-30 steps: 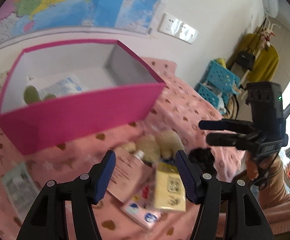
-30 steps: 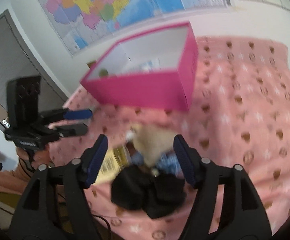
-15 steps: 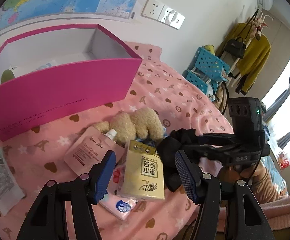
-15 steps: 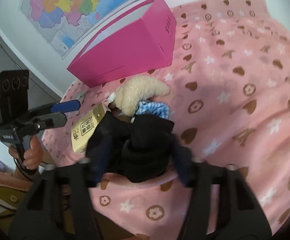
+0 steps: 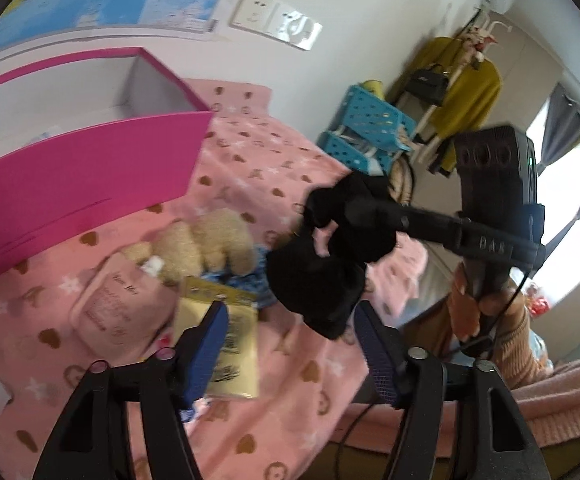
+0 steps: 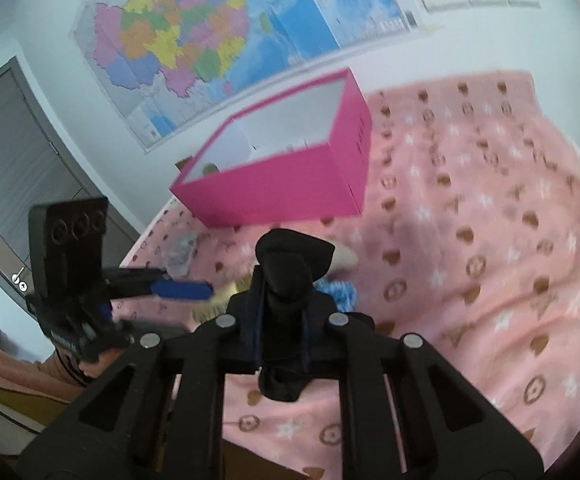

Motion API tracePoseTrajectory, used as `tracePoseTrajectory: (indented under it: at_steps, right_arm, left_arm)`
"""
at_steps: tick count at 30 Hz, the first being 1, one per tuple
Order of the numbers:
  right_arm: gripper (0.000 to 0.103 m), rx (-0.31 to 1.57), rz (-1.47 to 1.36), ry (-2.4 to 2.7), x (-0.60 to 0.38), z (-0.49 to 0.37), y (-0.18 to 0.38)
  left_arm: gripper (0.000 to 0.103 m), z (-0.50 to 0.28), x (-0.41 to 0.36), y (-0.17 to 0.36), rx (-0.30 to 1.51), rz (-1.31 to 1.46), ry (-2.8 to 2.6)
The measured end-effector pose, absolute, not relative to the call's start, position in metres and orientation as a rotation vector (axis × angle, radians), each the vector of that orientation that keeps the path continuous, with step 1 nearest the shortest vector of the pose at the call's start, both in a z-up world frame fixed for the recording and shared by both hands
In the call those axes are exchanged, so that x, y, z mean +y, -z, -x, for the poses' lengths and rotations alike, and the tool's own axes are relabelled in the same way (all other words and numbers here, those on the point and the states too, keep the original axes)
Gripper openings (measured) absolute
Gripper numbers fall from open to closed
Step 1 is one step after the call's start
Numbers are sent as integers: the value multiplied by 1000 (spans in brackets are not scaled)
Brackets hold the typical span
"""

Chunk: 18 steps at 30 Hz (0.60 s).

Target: Organize soft objects

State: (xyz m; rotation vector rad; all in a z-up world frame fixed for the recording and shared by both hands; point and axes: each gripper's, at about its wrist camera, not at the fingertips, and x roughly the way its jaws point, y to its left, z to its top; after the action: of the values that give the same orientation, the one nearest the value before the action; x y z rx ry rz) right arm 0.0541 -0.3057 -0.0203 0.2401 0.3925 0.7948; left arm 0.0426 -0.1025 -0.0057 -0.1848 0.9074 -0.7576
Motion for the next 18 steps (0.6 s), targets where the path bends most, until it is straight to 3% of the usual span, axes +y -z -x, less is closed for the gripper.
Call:
tracePoseTrajectory:
  at_steps: [10, 18]
  right_arm:
    - [16, 267, -149, -898, -269, -60, -41]
    - [16, 230, -132, -947, -241, -100, -84]
  left_arm:
    - [71, -65, -90, -14, 862, 292, 790]
    - [46, -102, -55, -41, 790, 358, 717]
